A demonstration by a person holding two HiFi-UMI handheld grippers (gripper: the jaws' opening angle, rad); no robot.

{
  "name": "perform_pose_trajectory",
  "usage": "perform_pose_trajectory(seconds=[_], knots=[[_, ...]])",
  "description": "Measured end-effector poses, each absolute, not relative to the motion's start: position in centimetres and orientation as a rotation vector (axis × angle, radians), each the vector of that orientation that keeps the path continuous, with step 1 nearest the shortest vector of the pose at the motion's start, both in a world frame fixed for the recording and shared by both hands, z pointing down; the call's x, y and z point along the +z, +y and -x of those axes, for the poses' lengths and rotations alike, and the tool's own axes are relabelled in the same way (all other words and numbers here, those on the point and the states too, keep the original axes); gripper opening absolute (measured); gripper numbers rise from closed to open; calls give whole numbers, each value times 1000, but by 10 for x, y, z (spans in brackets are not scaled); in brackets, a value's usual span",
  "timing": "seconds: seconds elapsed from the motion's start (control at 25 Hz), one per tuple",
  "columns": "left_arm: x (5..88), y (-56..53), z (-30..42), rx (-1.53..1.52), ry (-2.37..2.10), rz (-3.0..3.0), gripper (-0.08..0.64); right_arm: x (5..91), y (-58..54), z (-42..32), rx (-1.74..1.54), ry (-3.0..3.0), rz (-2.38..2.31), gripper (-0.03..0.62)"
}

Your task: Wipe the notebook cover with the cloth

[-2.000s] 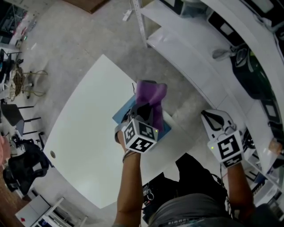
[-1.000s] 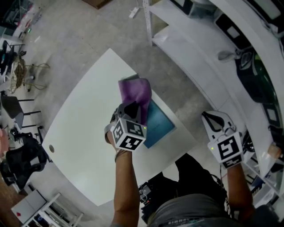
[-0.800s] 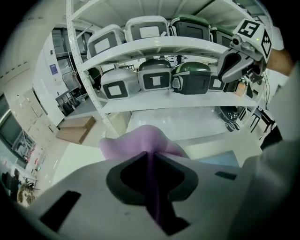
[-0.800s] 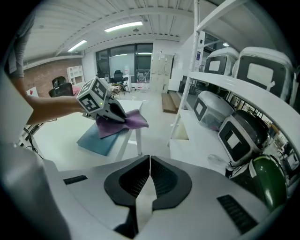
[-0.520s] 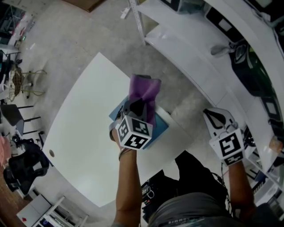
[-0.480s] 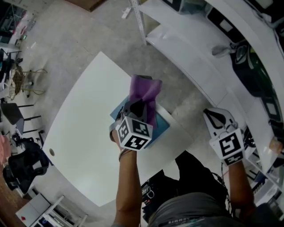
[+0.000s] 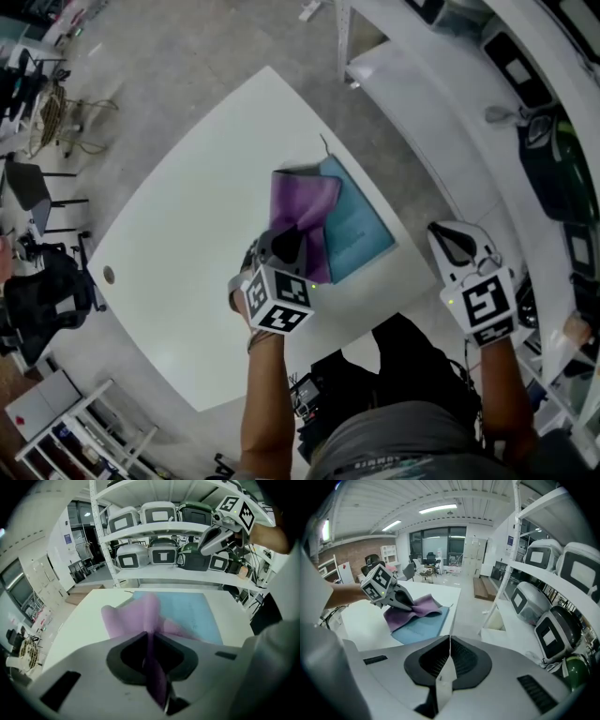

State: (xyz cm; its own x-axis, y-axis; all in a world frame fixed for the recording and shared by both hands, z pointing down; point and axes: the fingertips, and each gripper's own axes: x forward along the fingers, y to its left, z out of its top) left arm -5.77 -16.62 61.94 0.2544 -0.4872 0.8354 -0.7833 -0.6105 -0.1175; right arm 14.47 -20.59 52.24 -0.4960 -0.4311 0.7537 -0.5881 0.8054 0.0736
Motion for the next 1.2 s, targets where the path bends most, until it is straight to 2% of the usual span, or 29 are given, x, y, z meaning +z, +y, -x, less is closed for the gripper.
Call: perform_pose_trajectory(seconds=[0.24, 0.68, 0.96, 1.2], knots=[[616, -164, 45, 1315, -1120, -2249, 41, 518, -198, -132, 235, -2177, -735, 31], [617, -179, -55, 1323, -916, -2401, 41, 524, -206, -186, 300, -2132, -845, 32], [621, -165, -50, 1319, -916, -2389, 41, 523, -206, -198, 297, -2149, -850, 32], [619, -119, -12, 1343, -964, -2323, 41, 508, -202, -186, 268, -2166, -853, 32]])
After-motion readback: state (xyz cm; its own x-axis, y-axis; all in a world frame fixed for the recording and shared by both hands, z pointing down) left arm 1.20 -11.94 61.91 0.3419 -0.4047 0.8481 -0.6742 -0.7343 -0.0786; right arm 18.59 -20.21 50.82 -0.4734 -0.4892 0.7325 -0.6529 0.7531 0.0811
